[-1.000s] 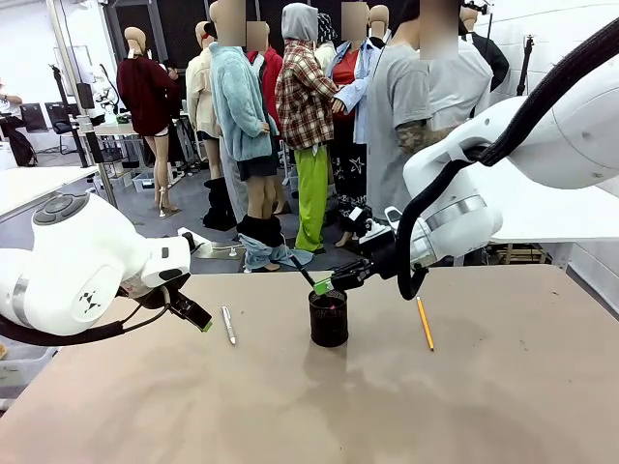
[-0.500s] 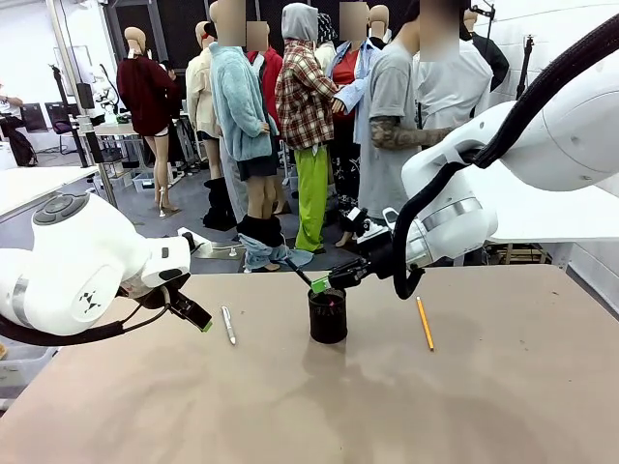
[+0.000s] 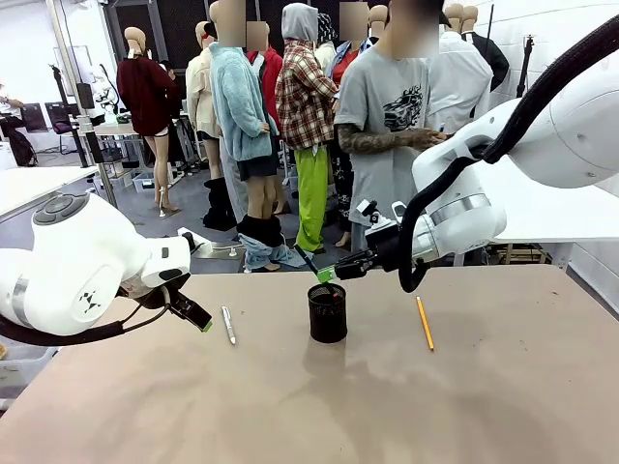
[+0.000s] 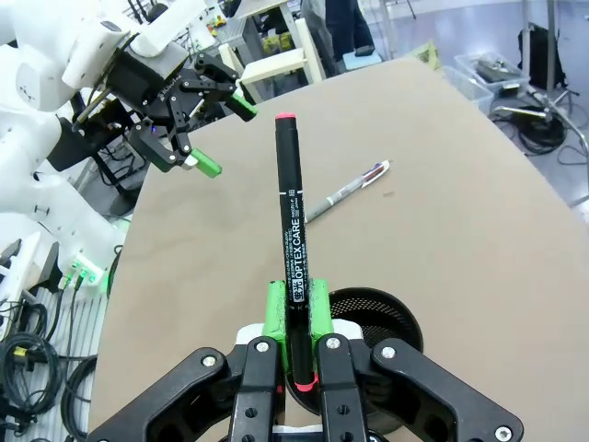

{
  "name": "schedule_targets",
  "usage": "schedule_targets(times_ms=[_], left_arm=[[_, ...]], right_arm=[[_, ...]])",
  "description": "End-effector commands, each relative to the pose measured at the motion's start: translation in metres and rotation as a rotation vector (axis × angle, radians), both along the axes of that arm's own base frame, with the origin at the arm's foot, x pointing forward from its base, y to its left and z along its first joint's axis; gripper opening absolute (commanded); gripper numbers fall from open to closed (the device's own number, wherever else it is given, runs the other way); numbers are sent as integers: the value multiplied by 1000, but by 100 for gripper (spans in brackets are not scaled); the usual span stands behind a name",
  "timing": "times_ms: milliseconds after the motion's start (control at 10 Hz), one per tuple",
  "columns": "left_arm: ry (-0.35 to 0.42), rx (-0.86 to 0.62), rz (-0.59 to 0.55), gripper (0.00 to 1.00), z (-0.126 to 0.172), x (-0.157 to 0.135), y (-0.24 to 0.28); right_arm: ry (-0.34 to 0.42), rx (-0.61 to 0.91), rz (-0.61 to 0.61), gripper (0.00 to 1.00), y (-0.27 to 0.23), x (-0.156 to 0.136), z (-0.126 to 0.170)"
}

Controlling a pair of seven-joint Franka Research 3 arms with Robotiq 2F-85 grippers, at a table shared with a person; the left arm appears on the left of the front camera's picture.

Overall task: Place the pens into the pen holder.
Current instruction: Pick up a writing instrument from the table and place it into the Pen holder.

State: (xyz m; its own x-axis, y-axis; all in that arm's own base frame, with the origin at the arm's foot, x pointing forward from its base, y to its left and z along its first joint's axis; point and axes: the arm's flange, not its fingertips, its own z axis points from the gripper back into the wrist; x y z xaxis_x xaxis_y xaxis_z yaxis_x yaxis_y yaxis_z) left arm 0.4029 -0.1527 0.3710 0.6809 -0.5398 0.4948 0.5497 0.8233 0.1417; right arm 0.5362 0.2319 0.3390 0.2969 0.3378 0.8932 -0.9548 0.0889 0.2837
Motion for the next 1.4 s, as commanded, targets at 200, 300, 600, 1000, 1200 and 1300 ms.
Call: schedule_targets(times_ms=[200,300,600,1000,1200,1300], left_arm=[[0,-3,3,100,0,0,2],[0,-3,3,100,0,0,2],[0,-3,3,100,0,0,2],[0,-3,3,100,0,0,2],[0,-3,3,100,0,0,2],[0,-3,3,100,0,0,2]], right_arm=[[-63,-41,-59,0,11,12,-14],[-56,-43,-56,0,13,13,-18],[-71,-55,-68,0,14,16,-26],[-63,-50,-53,46,12,15,-27],[-76,-21,-50,46,6,11,-19],[-85,-19,-53,46,4,10,-15]])
